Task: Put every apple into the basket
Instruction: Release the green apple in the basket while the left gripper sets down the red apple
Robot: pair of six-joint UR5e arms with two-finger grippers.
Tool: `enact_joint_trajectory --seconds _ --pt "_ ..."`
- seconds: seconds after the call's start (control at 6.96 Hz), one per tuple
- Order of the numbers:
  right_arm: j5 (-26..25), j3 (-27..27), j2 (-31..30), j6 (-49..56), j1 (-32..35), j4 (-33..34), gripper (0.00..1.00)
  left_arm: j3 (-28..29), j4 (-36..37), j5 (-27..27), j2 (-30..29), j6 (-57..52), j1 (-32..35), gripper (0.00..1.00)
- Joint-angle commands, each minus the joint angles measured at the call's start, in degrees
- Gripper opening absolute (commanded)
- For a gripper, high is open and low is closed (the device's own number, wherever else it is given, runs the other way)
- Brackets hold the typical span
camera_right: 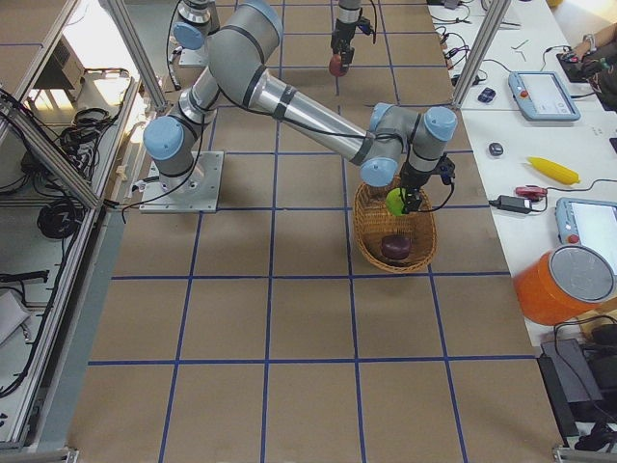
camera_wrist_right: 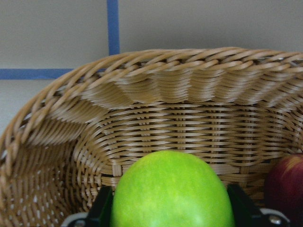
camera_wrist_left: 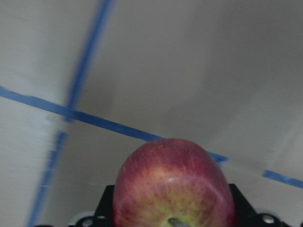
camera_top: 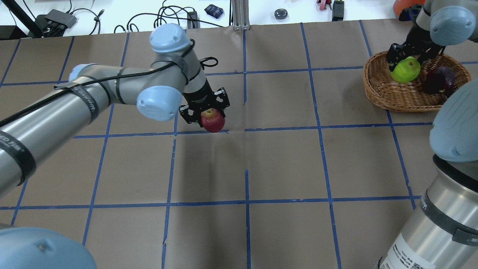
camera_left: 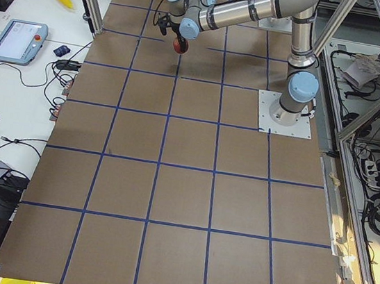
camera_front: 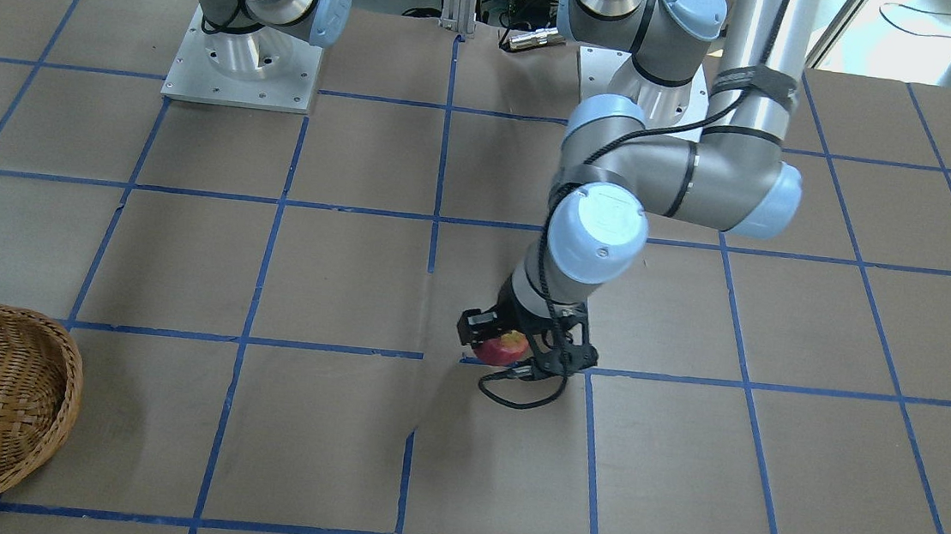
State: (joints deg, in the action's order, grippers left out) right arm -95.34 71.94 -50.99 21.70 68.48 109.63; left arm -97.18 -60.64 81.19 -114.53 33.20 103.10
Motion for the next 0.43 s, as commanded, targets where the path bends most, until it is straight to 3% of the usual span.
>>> enact_joint_trajectory --seconds 0.0,0.14,0.29 --pt "-1.07 0.13 1.67 0.54 -2.56 -0.03 0.00 -0.29 6.22 0.28 -3.75 3.36 7.45 0.37" --pt "-1.16 0.39 1.94 0.45 -2.56 -0.90 0.00 -0.47 9.89 1.24 -4.81 2.75 8.25 0.69" --pt "-1.16 0.30 1.86 0.45 -2.65 -3.70 0.18 -0.47 10.63 5.43 -4.82 1.27 8.26 1.00"
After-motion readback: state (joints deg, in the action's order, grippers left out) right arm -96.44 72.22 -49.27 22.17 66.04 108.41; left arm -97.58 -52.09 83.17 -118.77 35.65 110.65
